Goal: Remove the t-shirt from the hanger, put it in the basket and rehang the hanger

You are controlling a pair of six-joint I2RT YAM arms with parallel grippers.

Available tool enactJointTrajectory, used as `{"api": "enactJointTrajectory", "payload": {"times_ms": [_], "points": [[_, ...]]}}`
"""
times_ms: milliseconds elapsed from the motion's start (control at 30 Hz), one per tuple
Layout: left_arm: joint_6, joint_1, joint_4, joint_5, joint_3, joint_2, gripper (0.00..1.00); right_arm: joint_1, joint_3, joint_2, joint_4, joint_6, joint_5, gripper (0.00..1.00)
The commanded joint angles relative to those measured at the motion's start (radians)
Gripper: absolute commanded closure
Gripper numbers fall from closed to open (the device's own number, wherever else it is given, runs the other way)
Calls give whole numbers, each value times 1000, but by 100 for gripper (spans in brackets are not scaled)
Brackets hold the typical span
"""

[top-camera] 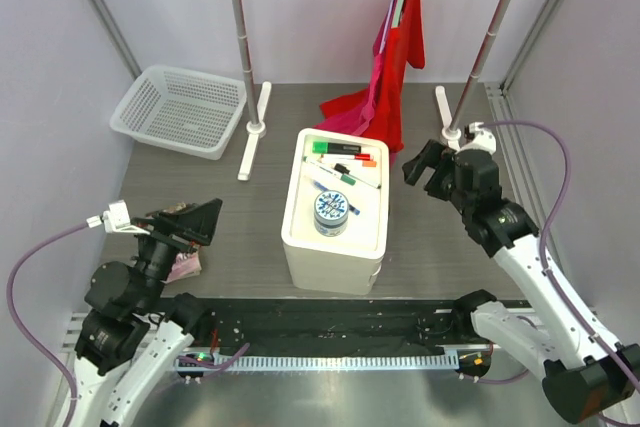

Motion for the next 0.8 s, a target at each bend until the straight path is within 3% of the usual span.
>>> {"api": "enactJointTrajectory", "payload": {"times_ms": [0,67,167,267,433,533,767], "points": [[-91,5,-254,-95,96,32,0,-2,181,110,-68,-85,65,0],[-77,5,-245,-26,117,29,0,-2,290,200,-149,-115,76,0],[-60,5,-257,-4,148,34,0,-2,477,317,-280,-99,229,0],[-8,5,-295,21,211,70,0,-2,592,360,-289,-131,314,2],[74,5,-442,78,353,213,0,-3,590,331,-69,-191,141,0],[130,5,-489,140,404,319,0,-2,657,407,-30,-215,108,0],[159,5,-426,299,424,465,0,-17,1039,670,-93,-208,124,5]]}}
